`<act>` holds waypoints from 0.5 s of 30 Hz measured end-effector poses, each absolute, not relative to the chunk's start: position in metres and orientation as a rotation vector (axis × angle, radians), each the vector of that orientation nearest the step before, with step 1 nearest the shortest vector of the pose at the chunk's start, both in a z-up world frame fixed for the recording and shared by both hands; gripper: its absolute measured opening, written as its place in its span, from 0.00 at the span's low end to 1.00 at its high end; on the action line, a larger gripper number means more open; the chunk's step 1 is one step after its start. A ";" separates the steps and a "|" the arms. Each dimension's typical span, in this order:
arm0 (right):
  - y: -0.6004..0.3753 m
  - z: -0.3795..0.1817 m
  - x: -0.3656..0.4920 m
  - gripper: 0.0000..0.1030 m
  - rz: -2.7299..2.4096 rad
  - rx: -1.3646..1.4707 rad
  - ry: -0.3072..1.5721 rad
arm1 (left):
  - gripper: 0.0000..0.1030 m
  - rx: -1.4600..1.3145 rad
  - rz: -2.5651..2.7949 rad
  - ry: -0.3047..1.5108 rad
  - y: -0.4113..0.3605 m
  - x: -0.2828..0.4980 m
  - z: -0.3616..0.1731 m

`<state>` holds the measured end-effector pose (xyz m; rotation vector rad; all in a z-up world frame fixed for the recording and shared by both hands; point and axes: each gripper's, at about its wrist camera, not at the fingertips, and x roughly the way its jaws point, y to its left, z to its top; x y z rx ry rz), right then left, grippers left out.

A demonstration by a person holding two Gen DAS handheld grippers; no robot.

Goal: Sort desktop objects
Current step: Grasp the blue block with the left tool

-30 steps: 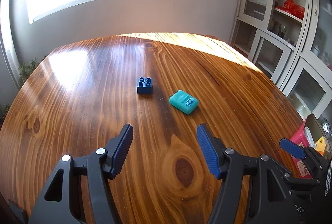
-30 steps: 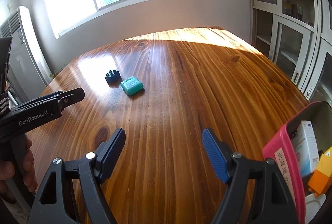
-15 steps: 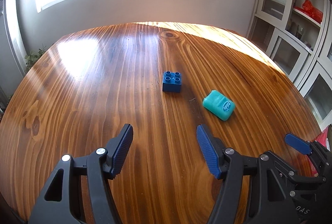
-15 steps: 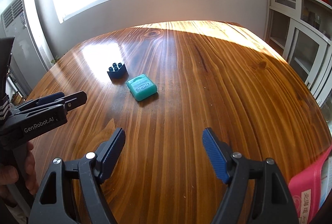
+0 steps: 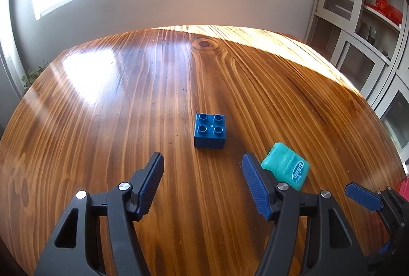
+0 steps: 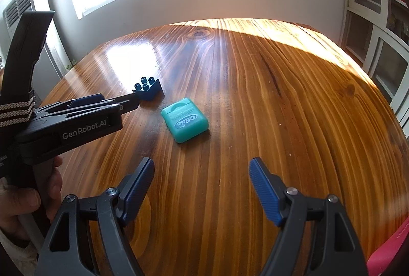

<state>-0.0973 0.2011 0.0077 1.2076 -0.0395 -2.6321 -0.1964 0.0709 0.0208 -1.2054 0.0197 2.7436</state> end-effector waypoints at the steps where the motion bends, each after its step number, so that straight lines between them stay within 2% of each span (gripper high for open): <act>1: 0.201 0.007 -0.100 0.78 -2.625 1.214 -0.047 | 0.66 -1.211 2.740 0.021 0.072 -0.201 0.019; 15: 0.192 0.003 -0.126 0.78 -2.605 1.214 -0.017 | 0.66 -1.237 2.730 0.056 0.079 -0.239 0.008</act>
